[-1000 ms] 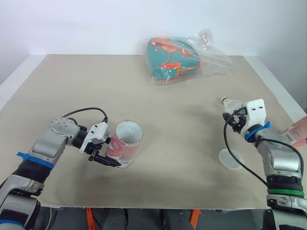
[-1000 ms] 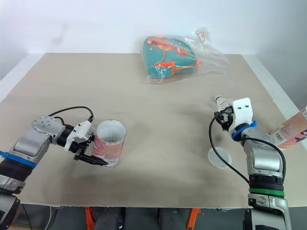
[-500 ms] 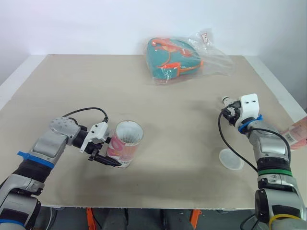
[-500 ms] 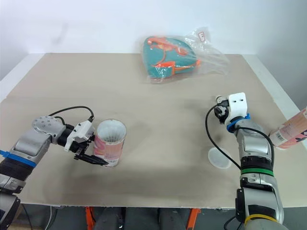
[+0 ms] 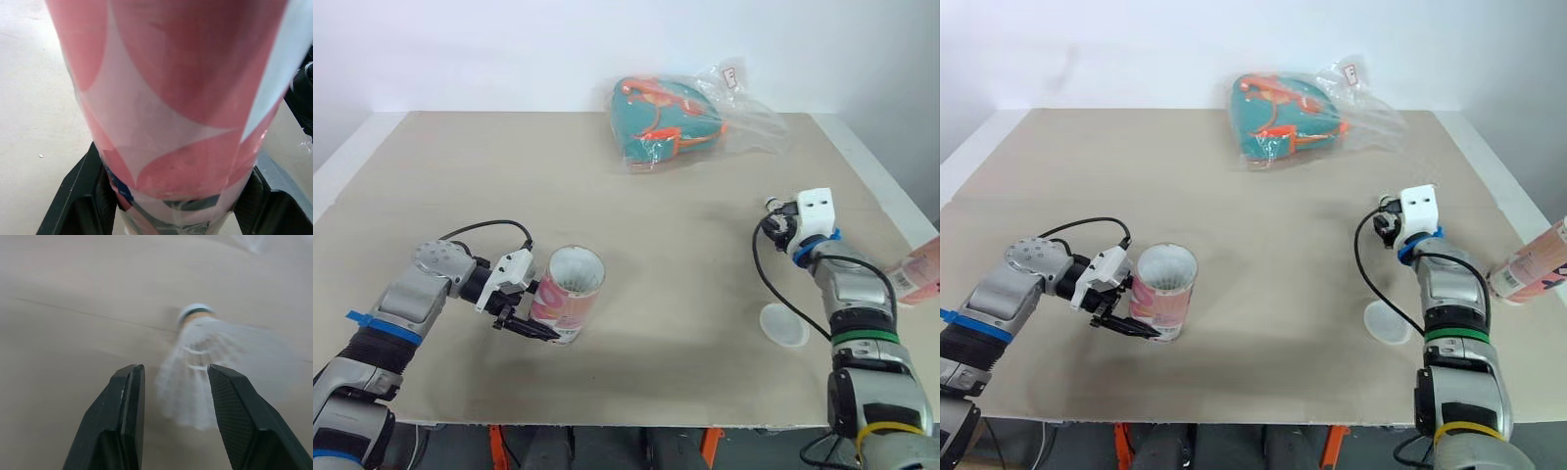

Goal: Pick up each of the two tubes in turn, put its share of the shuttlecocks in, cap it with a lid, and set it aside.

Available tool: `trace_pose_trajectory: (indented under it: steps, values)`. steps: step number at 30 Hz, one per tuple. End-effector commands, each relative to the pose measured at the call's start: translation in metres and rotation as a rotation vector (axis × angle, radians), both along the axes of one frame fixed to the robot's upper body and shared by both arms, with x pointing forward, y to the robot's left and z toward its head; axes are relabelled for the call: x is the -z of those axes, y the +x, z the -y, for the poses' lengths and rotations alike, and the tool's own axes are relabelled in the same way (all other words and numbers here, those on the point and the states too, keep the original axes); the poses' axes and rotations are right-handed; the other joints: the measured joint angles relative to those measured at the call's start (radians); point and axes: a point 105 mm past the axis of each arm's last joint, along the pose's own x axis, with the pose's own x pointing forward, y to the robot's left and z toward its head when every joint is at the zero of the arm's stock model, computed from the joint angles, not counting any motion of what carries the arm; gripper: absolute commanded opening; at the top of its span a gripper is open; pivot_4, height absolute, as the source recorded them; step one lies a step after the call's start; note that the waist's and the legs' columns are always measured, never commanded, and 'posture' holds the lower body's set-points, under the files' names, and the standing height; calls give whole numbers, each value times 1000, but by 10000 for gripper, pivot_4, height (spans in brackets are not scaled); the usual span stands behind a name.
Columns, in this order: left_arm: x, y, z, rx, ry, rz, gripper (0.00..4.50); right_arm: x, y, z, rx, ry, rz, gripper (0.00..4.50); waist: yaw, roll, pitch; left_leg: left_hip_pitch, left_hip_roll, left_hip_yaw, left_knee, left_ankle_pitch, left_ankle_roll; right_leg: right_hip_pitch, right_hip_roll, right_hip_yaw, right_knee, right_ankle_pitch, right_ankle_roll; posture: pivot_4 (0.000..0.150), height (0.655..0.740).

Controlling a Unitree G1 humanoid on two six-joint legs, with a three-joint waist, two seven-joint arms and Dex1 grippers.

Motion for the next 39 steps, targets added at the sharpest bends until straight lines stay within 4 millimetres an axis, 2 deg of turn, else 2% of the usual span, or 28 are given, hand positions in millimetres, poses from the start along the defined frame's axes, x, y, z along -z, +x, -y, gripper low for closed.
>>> trace_pose_trajectory:
  steps: [1, 4, 5, 7, 12, 15, 16, 17, 18, 19, 21, 23, 24, 26, 29, 33, 39]
  values:
    - [4, 1, -3, -10, 41, -3, 26345, -17, 9, 7, 46, -30, 44, 22696, 0, 0, 0, 0, 0, 0, 0, 0, 0, 0, 0, 0, 0, 0, 0, 1500, 7400]
    - [4, 2, -3, -12, 39, -2, 26345, -21, 13, 12, 86, -44, 52, 14205, 0, 0, 0, 0, 0, 0, 0, 0, 0, 0, 0, 0, 0, 2, -4, 1500, 7400]
    - [4, 2, -3, -14, 38, -1, 26345, -24, 14, 13, 85, -41, 61, 8271, 0, 0, 0, 0, 0, 0, 0, 0, 0, 0, 0, 0, 0, 2, -4, 1500, 7400]
    - [4, 2, -4, -18, 37, -2, 26345, -27, 15, 12, 77, -45, 71, 401, 0, 0, 0, 0, 0, 0, 0, 0, 0, 0, 0, 0, 0, 2, -4, 1500, 7400]
    - [4, 1, -5, -27, 37, -5, 26345, -41, 14, 11, 42, -53, 128, 401, 0, 0, 0, 0, 0, 0, 0, 0, 0, 0, 0, 0, 0, 2, -4, 1500, 7400]
    - [4, 0, -5, -29, 37, -6, 26345, -66, 11, -14, -122, -3, 210, 401, -1, 2, 1, 0, 0, 0, 0, 0, 0, 0, 0, 0, 0, 2, -4, 1500, 7400]
    - [4, -1, -5, -29, 37, -6, 26345, -74, 7, -26, -200, 3, 235, 401, -1, 2, 1, 0, 0, 0, 0, 0, 0, 0, 0, 0, 0, 2, -4, 1500, 7400]
    - [4, -1, -5, -29, 37, -6, 26345, -86, -4, -47, -332, 15, 269, 401, 0, 2, 1, 0, 0, 0, -1, 0, 0, 0, 0, 0, 0, 2, -4, 1500, 7400]
    - [3, -1, -5, -28, 37, -6, 26345, -104, -31, -86, -573, 29, 315, 401, 2, 2, 1, 0, 0, 0, -1, 0, 0, 0, 0, 0, 0, 2, -4, 1500, 7400]
    - [3, -1, -5, -27, 37, -6, 26345, -112, -56, -114, -758, 36, 330, 401, 5, 3, 1, -1, 0, -1, -1, 0, 0, 0, 0, 0, 0, 2, -4, 1500, 7400]
    - [3, 0, -5, -25, 39, -6, 26345, -117, -126, -165, -1157, 11, 301, 401, 6, 6, 2, -2, 0, -3, -1, -1, 1, 0, 0, -2, 1, 0, -5, 1500, 7400]
    - [3, 0, -5, -24, 39, -6, 26345, -116, -163, -186, -1344, -35, 268, 401, 5, 7, 2, -2, 0, -4, -1, -2, 0, 0, 0, -2, 1, -1, -5, 1500, 7400]
    - [3, 0, -5, -23, 38, -6, 26345, -119, -168, -193, -1373, -63, 272, 401, 4, 7, 2, -1, 0, -5, -1, -2, 0, 1, 0, -3, 1, -3, -4, 1500, 7400]
    - [3, 1, -4, -22, 39, -7, 26345, -124, -169, -205, -1409, -125, 267, 401, 3, 7, 2, -1, 0, -5, 0, -2, 0, 2, 1, -4, 1, -3, -1, 1500, 7400]
    - [3, 2, -4, -21, 43, -6, 26345, -124, -176, -219, -1525, -269, 242, 401, 2, 5, 3, 0, 1, -2, 2, 1, 1, 1, 0, -2, 0, -1, -5, 1500, 7400]
    - [3, 3, -4, -23, 43, -4, 26345, -131, -164, -242, -1566, -425, 265, 401, 1, 5, 3, 0, 2, 0, 2, 3, 0, -1, 0, -2, 0, 1, -6, 1500, 7400]
    - [3, 3, -4, -25, 39, -7, 26345, -111, -150, -253, -1603, -708, 206, 401, 9, 4, 3, -2, 2, -1, 0, 3, 0, -2, 0, -3, 0, 0, -1, 1500, 7400]
